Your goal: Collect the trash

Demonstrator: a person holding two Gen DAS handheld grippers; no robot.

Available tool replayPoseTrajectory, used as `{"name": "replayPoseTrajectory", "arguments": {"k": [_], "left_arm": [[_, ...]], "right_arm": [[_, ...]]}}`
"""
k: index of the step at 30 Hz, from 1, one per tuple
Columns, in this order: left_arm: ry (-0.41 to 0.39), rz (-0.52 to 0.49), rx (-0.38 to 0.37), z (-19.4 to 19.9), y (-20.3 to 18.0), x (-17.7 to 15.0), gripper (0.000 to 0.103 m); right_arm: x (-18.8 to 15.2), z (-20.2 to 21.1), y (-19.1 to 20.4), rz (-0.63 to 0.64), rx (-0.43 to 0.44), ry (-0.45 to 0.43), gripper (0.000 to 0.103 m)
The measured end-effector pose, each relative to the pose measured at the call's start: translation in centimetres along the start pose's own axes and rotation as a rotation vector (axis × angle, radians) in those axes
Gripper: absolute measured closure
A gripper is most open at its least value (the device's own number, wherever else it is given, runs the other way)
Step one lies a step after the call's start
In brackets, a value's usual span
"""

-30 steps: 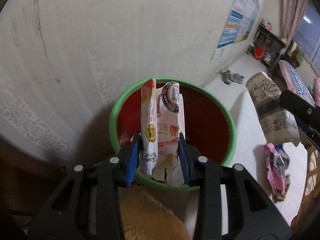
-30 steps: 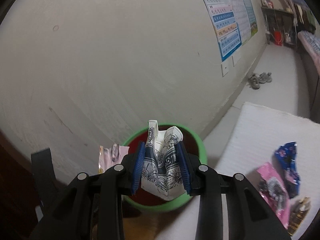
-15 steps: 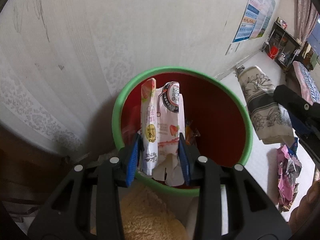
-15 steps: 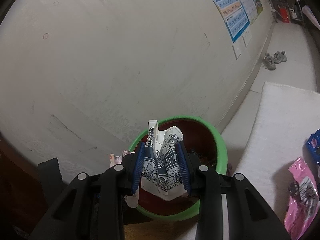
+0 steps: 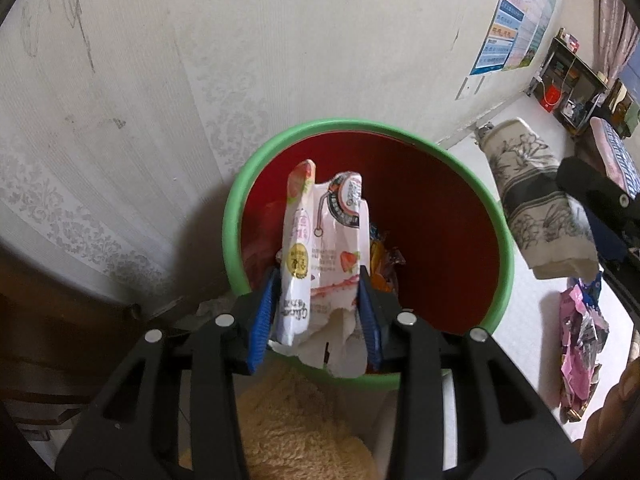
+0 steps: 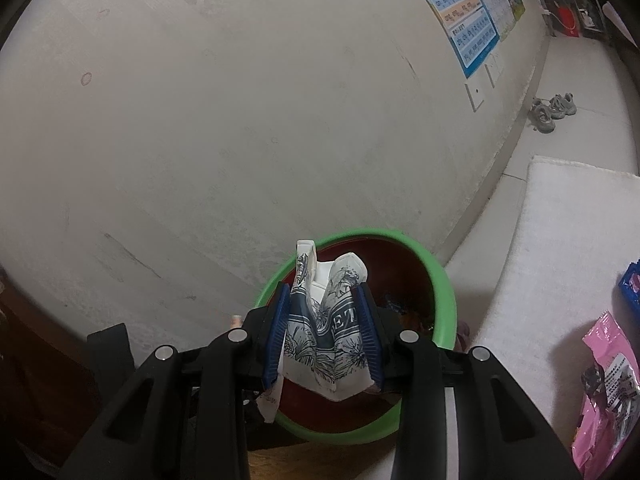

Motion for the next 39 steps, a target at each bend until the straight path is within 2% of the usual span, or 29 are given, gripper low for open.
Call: {"name": "replayPoseTrajectory", "arguments": {"k": [1,2,3,9,15,24,30,35,39], "left_arm": [[0.002,-0.003,0.006,0.0,0.0,0.0,0.056],[0.001,-0.002,0.014,0.0,0.0,0.0,0.044],[-0.004,0.001,0.016,0.1,0.0,0.0,0.042],[-0.012,0.041,0.01,0.2,0.6,-0.3,0.038],[-0.045,0.036,0.017,0.9,0.6,-0.3,0.037],[-0.084,-0.011,0.037,2.0,-0.8,-0.7,0.037],[-0.097,-0.031,0.019,3.5,-2.4,-2.7,0.037],[-0.086,-0.089,-0.015,4.4,-4.9,-4.7,0.035],[-0.07,-0.064,-0.064,4.9,-6.6,-6.4,0.033]], "right_arm": [[0.0,0.0,0.1,0.002,-0.001,-0.002,0.057],[0.0,0.0,0.3,0.005,-0.001,-0.003,0.054],[0.0,0.1,0.3,0.006,-0.002,-0.007,0.049],[-0.1,1.2,0.3,-0.002,-0.014,-0.03,0.049],[0.2,3.3,0.5,0.011,-0.034,-0.061,0.049],[-0.5,7.2,-1.0,0.007,-0.11,-0.091,0.049],[-2.0,10.8,-3.5,0.016,-0.181,-0.123,0.046],[-3.0,13.4,-6.6,0.1,-0.255,-0.137,0.037],[-2.6,14.9,-10.0,0.25,-0.352,-0.136,0.031]]}}
Point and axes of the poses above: each gripper's, at about its wrist camera, not at the fingertips, and z roughly against the way its jaws point, y to its left, x to its top, the point moved 7 cm from there along -z, roughly the way its jaws point, and after that the axes turned 11 degrees about -z, right-handed, at the moved point
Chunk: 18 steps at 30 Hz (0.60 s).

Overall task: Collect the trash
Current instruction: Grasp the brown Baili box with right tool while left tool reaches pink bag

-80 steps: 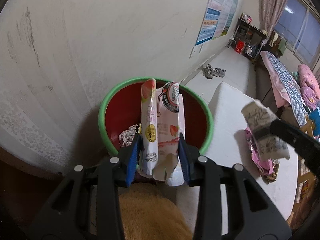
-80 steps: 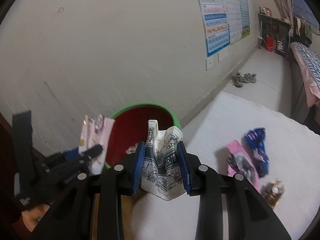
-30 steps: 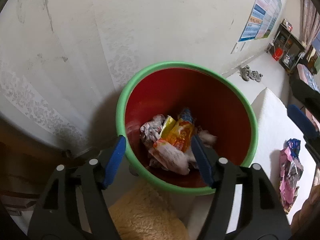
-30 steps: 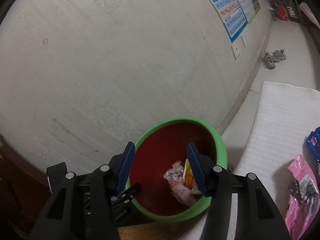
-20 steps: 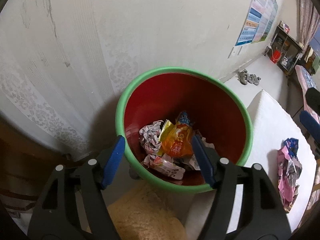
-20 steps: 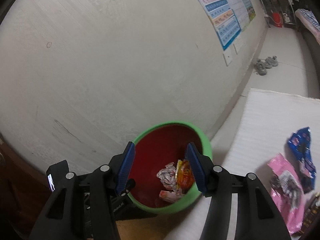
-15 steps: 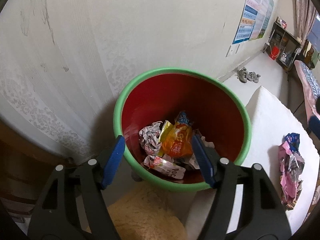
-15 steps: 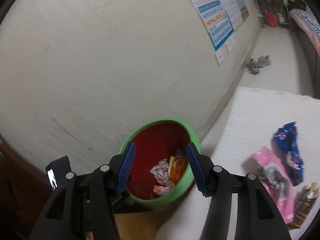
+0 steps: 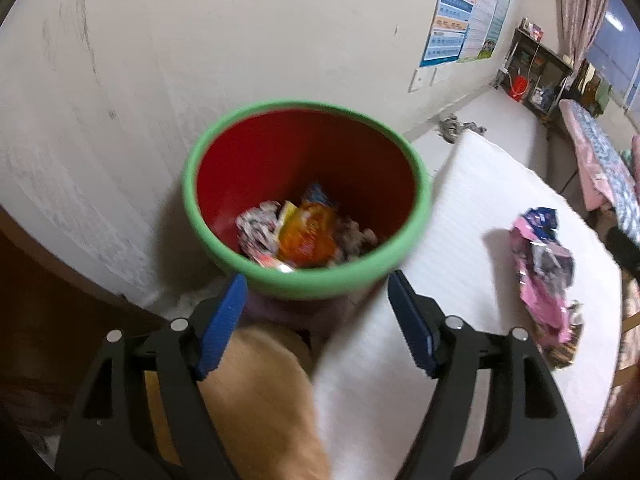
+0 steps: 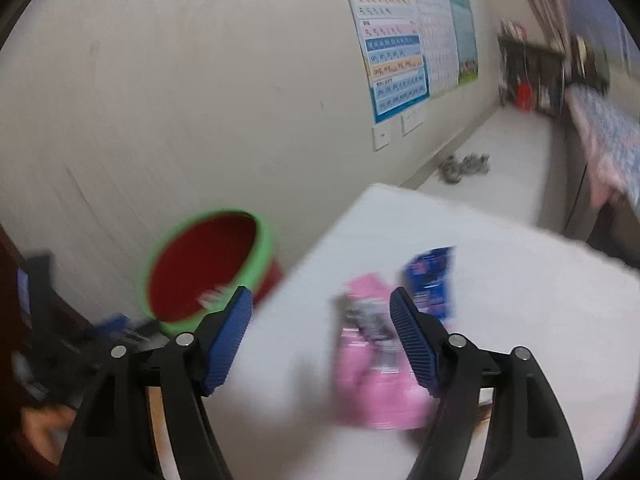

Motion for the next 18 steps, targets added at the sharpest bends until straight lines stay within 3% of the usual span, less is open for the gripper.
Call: {"name": "replayPoseTrajectory", "arguments": {"k": [5,12,17,18], "left_arm": [[0.046,0.02,-0.026,-0.1,-2.4,-1.7,0.032],[0.029,-0.087,-0.056,-0.6,-8.8,-0.8,0.032],[0.005,-0.133,-0.115,-1.4,-13.4,0.4,0.028],[0.005,-0.14,-0.123,-1.7,-14.1,0.7,0.028]], "right_arm": [[-1.5,-0.1,-5.5,0.045,-0.036,0.038,0.027],[-6.2,-1.8,-11.4,-0.03,-0.079,0.176,0.024],[-8.7,-3.0,-12.9,-0.118,-0.012,0.284,0.025],[-9.0,-3.2,-12.9,-0.117,-0.007,0.296,0.03]]}}
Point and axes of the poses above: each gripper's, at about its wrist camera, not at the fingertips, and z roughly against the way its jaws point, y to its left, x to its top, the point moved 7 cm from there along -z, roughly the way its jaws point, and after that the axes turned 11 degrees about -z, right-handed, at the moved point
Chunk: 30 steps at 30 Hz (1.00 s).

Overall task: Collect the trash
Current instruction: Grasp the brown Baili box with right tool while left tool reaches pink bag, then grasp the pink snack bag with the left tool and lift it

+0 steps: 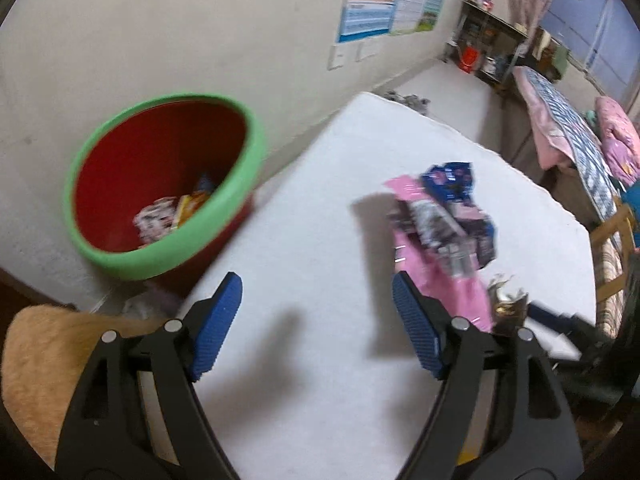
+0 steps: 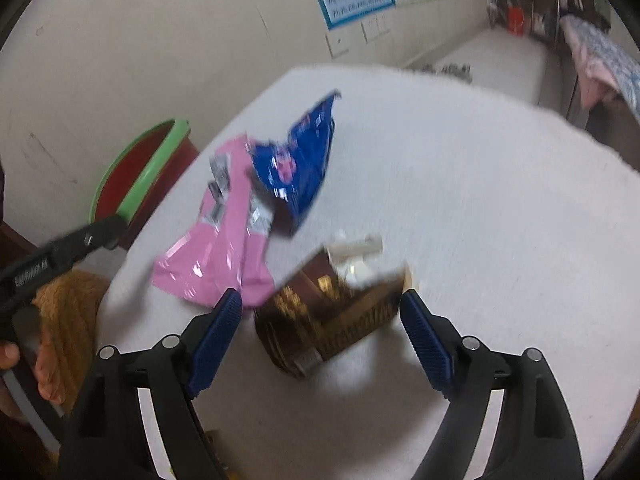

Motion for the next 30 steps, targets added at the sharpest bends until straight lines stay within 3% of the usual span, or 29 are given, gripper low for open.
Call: {"name": "replayPoseTrajectory", "arguments": {"k": [3,5,6,9,23,27,30], "left_arm": [[-0.02,-0.021,-0.02,-0.7,-1.8,1.2,0.028],[-0.034,-0.038,-0.024,-1.0,-3.1,1.8,0.028],[-0.038,-0.045,-0.023,-1.1,-3.5,2.0,0.028],[-0.035,-0.065,-0.019,-1.9,-4.4,2.5,0.028],[0.087,-0.131,0.004,-7.2,-8.3,4.2,0.022],[0.097,-0.11,-0.011,-6.7,-8.4,3.7,0.022],[0.12,-0.154,0.009,-6.9,-8.4,2.8,0.022]], "right_arm": [[-0.6,-0.7,-0.2,0.039,-0.046,0.007,0.051],[-0.5,-0.5,-0.5,0.031,-0.034,-0.001,0.061],[-0.4,-0.4,-0.7,0.012,-0.013,0.001,0.072],[-0.1,0.0,-1.6,-0.05,0.053,0.008,0.077],[2.3,2.7,-3.8,-0.118,0.05,-0.095,0.079],[2.7,2.9,-4.2,-0.139,0.055,-0.104,0.079],[2.7,2.9,-4.3,-0.148,0.061,-0.103,0.079]]}}
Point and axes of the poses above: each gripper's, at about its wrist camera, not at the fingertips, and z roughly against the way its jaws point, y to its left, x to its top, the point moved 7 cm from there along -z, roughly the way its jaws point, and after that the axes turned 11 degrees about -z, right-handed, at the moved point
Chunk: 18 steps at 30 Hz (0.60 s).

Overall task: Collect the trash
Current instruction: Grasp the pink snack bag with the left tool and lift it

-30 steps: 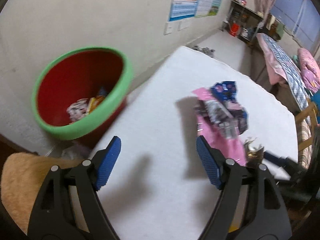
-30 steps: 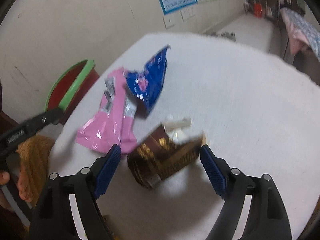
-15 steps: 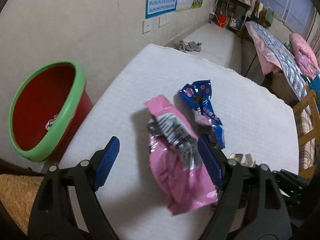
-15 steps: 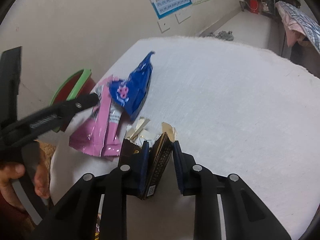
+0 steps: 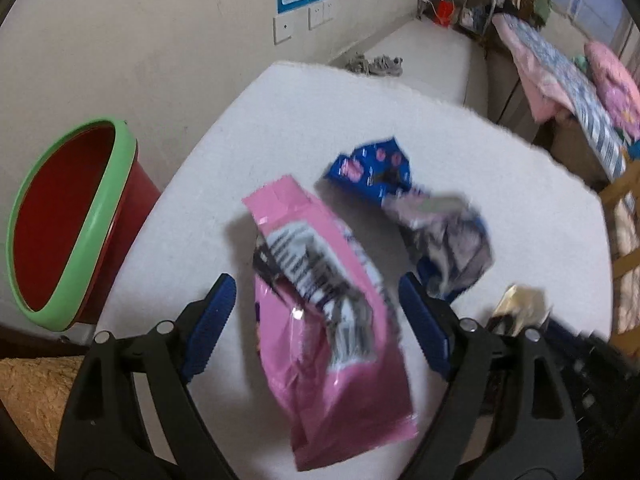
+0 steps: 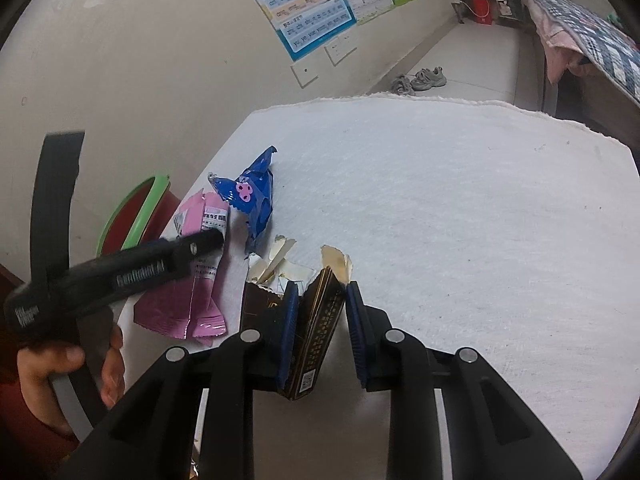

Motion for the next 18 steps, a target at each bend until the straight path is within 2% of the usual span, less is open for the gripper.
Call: {"name": "replayPoseTrajectory", "arguments": {"k": [5,8,18], "left_arm": [[0.033,0.024,-0.035,-1.2,-0.2,-0.7,0.024],[0.039,0.004,-0.05,-1.7,-0.6,-0.8,0.039],[0.038,-0.003,-0.066,-0.2,0.1,-1.6,0.047]], "right_arm": [[0.3,0.5,0.0,-0.007,0.01,-0.012,0.079],[0.3,0.6,-0.1,-0.009,0.013,-0.011,0.079],[0.2,-0.4,0.0,0.0,0.004,-0.001,0.08]]}}
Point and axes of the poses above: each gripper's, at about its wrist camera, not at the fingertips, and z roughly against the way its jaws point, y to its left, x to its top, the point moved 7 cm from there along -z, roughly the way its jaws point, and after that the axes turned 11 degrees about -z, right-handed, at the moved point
